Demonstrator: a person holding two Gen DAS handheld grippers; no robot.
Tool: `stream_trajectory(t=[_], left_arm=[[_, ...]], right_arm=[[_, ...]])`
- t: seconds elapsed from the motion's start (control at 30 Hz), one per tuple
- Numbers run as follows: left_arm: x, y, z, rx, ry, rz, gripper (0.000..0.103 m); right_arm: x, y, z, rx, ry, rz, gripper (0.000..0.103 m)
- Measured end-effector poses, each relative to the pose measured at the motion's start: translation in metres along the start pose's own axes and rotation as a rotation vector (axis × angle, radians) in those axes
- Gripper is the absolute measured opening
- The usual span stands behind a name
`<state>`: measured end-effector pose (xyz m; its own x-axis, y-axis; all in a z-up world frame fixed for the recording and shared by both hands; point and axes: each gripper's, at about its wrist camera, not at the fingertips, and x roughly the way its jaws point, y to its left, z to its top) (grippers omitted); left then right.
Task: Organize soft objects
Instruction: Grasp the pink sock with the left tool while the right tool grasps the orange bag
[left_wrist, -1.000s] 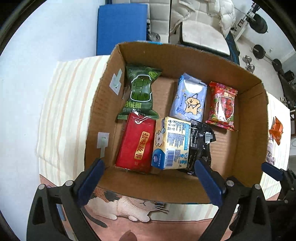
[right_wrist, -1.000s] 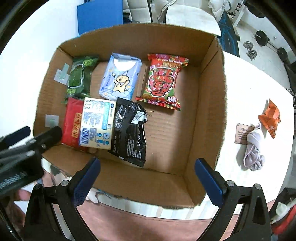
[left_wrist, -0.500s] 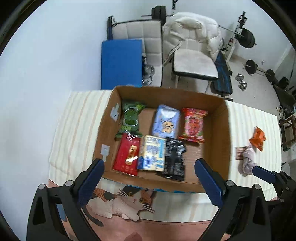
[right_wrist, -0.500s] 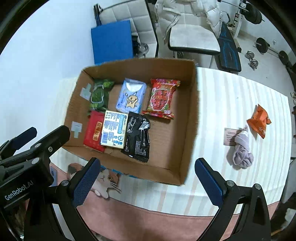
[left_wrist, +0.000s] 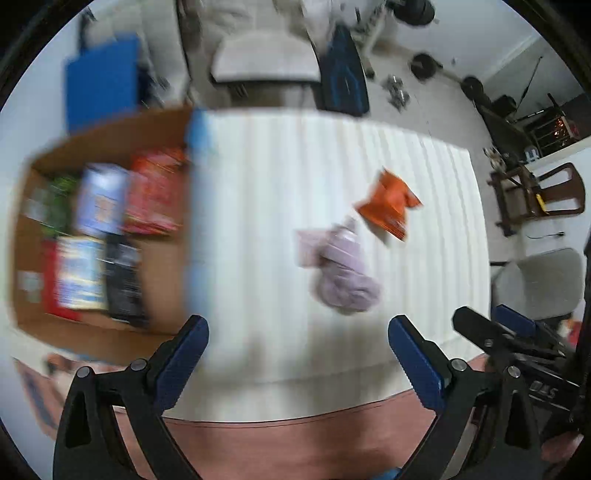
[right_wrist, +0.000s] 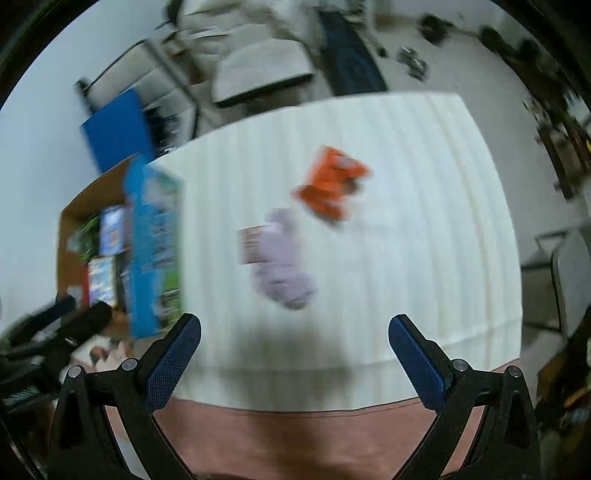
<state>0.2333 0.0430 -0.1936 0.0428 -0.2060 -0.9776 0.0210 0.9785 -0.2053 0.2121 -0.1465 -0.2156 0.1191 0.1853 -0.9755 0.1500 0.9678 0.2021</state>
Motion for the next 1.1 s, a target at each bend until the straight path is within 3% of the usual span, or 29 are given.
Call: stream_trajectory(t=[0.1,0.23,0.33,0.37,0.47,0.5,0.73,0.9,0.93,1.0,1.1], left_arm=[[0.053,-0.020,0.016,-0.036,0.097,-0.033,0.091],[0.108,-0.039,0.031,-0.069,0.177,-0.023,0.091],[0.140,-0.052,0.039,-0.069,0.223,-0.002,0.091],[0.147,-0.056,0.040,-0.064,0.231,0.015,0.087],[0.162,-0.060,0.040,-0.048,0.267,0.055,0.039],[0.164,-0.058,0.040,-0.051,0.270,0.063,0.036],[0.155,-0.021,0.049,-0.152,0.226,0.080,0.033],[0.150,-0.013,0.056,-0.170,0.209,0.104,0.033],[0.149,-0.012,0.057,-0.174,0.207,0.103,0.033],[0.148,-0.012,0.058,-0.170,0.202,0.106,0.032],[0.141,-0.010,0.062,-0.149,0.193,0.114,0.030]], right_arm=[[0.013,-0.045,0.014,0.057,0.004,-0.002,0.103],[0.030,-0.083,0.035,0.108,0.015,0.022,0.100],[0.044,-0.097,0.051,0.132,0.025,0.041,0.089],[0.049,-0.099,0.058,0.138,0.030,0.049,0.082],[0.068,-0.100,0.074,0.150,0.062,0.072,0.077],[0.072,-0.099,0.079,0.149,0.071,0.082,0.077],[0.102,-0.066,0.119,0.137,0.115,0.153,0.076],[0.133,-0.038,0.147,0.163,0.169,0.131,0.075],[0.141,-0.034,0.152,0.164,0.183,0.115,0.072],[0.159,-0.027,0.157,0.176,0.218,0.083,0.054],[0.173,-0.024,0.156,0.180,0.238,0.047,0.038]])
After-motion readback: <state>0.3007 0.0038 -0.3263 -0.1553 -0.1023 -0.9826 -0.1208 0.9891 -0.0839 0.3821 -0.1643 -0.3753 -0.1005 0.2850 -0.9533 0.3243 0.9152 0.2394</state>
